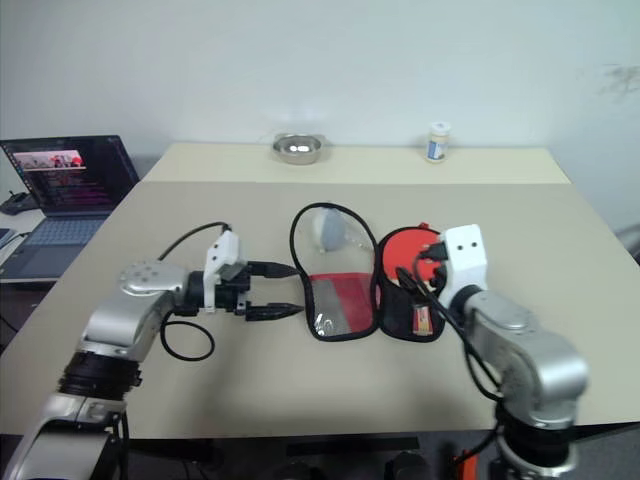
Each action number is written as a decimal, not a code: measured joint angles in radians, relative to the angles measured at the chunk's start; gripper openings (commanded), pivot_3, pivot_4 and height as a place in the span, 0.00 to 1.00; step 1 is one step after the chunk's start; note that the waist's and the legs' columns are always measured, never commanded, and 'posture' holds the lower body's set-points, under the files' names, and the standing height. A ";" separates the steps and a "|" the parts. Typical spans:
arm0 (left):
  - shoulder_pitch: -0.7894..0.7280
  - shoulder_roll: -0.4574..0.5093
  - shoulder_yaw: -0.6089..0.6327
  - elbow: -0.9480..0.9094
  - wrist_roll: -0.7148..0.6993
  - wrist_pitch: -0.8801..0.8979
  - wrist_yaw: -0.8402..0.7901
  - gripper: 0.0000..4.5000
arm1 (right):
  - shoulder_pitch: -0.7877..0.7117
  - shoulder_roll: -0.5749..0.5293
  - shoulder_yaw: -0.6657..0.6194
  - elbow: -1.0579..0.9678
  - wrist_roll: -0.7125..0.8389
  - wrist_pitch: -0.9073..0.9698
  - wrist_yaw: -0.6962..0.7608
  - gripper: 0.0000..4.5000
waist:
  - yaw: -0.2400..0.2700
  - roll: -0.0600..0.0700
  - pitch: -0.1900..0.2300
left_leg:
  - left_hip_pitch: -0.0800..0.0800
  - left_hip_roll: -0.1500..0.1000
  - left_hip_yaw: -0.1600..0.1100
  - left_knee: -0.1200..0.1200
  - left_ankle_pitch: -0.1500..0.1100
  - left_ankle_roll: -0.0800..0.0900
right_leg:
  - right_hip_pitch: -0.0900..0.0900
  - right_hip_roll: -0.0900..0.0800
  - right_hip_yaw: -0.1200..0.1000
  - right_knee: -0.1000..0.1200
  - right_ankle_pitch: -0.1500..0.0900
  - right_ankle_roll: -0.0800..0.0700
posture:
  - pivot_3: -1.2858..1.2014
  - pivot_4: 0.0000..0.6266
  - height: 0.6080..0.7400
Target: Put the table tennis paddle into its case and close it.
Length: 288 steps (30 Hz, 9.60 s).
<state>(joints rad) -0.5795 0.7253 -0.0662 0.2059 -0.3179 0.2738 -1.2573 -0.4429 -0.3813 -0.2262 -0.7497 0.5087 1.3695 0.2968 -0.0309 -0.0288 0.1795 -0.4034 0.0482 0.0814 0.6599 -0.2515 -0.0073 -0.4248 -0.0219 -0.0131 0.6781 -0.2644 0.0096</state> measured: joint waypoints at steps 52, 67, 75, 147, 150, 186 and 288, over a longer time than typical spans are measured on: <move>-0.208 -0.259 -0.036 0.102 0.007 0.024 -0.044 0.01 | 0.071 -0.213 0.060 0.525 0.101 -0.296 -0.048 1.00 | 0.013 -0.008 0.004 | -0.002 -0.003 0.001 0.003 0.000 0.001 | 0.002 -0.001 0.001 -0.003 0.001 0.003 | 0.52 0.24 1.00; -0.187 -0.245 -0.036 0.056 0.005 0.047 -0.010 0.00 | 0.027 -0.137 0.139 0.678 -0.029 -0.378 0.029 0.96 | -0.002 -0.008 0.004 | 0.002 -0.001 0.002 0.003 0.000 0.001 | 0.003 0.001 0.002 0.001 0.001 0.002 | 0.52 0.24 1.00; -0.182 -0.221 -0.037 0.046 0.008 0.047 -0.001 0.00 | -0.035 -0.089 0.166 0.759 -0.058 -0.377 0.072 0.46 | -0.012 -0.009 0.003 | 0.004 0.002 0.001 0.003 0.000 0.000 | 0.003 0.001 0.002 0.003 0.002 0.001 | 0.52 0.24 1.00; 0.067 0.017 -0.059 -0.240 -0.112 0.170 -0.154 0.00 | 0.202 -0.067 0.057 0.184 0.183 0.143 0.117 0.00 | 0.002 -0.010 0.003 | 0.002 0.008 0.003 0.002 -0.001 -0.002 | 0.000 0.005 0.001 0.000 0.002 -0.003 | 0.52 0.24 1.00; 0.067 0.016 -0.065 -0.239 -0.112 0.167 -0.154 0.00 | 0.204 -0.067 0.056 0.184 0.184 0.145 0.117 0.05 | 0.002 -0.010 0.003 | 0.002 0.008 0.003 0.002 -0.001 -0.002 | 0.000 0.005 0.001 0.000 0.002 -0.003 | 0.52 0.24 1.00; 0.000 0.001 0.052 -0.130 -0.067 0.184 0.126 0.99 | -0.042 -0.001 0.516 0.636 -0.169 -0.631 0.313 1.00 | 0.003 -0.011 0.002 | 0.002 0.009 0.004 0.003 -0.001 -0.002 | 0.000 0.005 0.001 0.001 0.002 -0.004 | 0.52 0.24 1.00; -0.767 -0.885 -0.121 1.174 0.618 -0.446 0.573 0.99 | 0.057 0.011 0.607 0.440 -0.352 -0.481 0.251 1.00 | 0.003 -0.016 -0.010 | 0.004 -0.001 0.000 0.004 0.000 0.000 | 0.005 0.001 0.000 0.001 0.003 0.000 | 0.52 0.24 1.00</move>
<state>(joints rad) -1.3464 -0.1600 -0.1871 1.3794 0.3000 -0.1724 -0.6845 -0.3862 -0.3703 0.3811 -0.3095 0.1572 0.8886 0.5475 -0.0277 -0.0450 0.1694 -0.3995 0.0469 0.0819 0.6637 -0.2514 -0.0068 -0.4201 -0.0207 -0.0133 0.6796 -0.2614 0.0092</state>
